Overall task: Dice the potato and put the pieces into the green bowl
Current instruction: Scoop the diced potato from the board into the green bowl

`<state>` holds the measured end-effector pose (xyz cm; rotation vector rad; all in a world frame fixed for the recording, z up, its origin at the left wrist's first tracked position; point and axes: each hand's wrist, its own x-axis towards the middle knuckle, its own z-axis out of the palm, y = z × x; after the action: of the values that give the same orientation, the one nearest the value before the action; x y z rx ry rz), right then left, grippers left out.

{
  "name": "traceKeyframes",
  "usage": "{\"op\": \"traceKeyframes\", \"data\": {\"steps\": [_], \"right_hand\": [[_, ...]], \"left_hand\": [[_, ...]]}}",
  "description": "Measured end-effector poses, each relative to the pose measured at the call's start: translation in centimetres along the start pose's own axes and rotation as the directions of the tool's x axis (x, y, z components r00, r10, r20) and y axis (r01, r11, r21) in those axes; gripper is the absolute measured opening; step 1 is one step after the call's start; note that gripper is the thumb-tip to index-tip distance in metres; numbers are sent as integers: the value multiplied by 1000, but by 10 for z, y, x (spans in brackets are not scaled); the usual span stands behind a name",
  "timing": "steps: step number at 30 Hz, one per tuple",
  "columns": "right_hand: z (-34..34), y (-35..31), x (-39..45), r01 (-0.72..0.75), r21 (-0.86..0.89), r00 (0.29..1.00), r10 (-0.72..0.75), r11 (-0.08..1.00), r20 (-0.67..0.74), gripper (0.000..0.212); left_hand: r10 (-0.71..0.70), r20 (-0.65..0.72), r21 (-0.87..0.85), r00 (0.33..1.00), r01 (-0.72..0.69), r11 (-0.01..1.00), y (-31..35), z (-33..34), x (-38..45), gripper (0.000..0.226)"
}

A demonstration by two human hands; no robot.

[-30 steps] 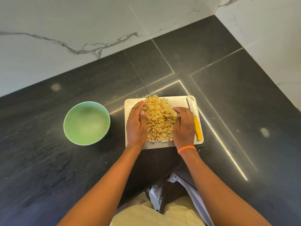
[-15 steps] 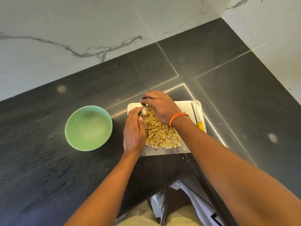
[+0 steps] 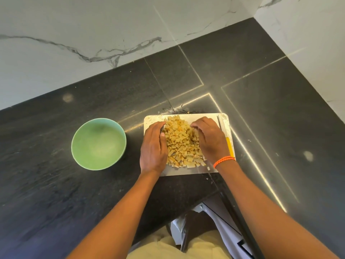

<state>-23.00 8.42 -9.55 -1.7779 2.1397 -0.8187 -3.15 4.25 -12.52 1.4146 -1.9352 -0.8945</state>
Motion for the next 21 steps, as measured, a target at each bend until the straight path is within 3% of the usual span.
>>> {"op": "traceKeyframes", "data": {"steps": [2, 4, 7, 10, 13, 15, 18, 21], "right_hand": [[-5, 2, -6, -60, 97, 988, 73, 993, -137, 28], [-2, 11, -6, -213, 135, 942, 240, 968, -233, 28], [14, 10, -5, -384, 26, 906, 382, 923, -183, 28], [25, -6, -11, -273, 120, 960, 278, 954, -24, 31], [23, -13, -8, -206, 132, 968, 222, 970, -120, 32], [23, -16, -3, -152, -39, 983, 147, 988, -113, 33], [30, -24, -3, -1, -358, 995, 35, 934, 90, 59], [40, -26, -10, 106, -481, 978, -4, 870, 210, 71]], "left_hand": [[8, 13, 3, 1000, -8, 1000, 0, 1, 0, 40], [2, 17, -2, 1000, -2, 1000, 0, 1, -1, 41], [-1, 46, 17, 999, 0, 1000, 0, 1, -2, 45], [20, 90, 59, 996, -26, 998, -3, 2, -2, 50], [17, 100, 70, 995, -24, 997, -3, 2, -2, 52], [13, 99, 66, 995, -20, 998, -3, 1, -2, 52], [16, 102, 45, 995, -21, 999, -1, 0, -2, 50], [10, 110, 31, 994, -13, 999, 0, -2, -1, 50]]}}
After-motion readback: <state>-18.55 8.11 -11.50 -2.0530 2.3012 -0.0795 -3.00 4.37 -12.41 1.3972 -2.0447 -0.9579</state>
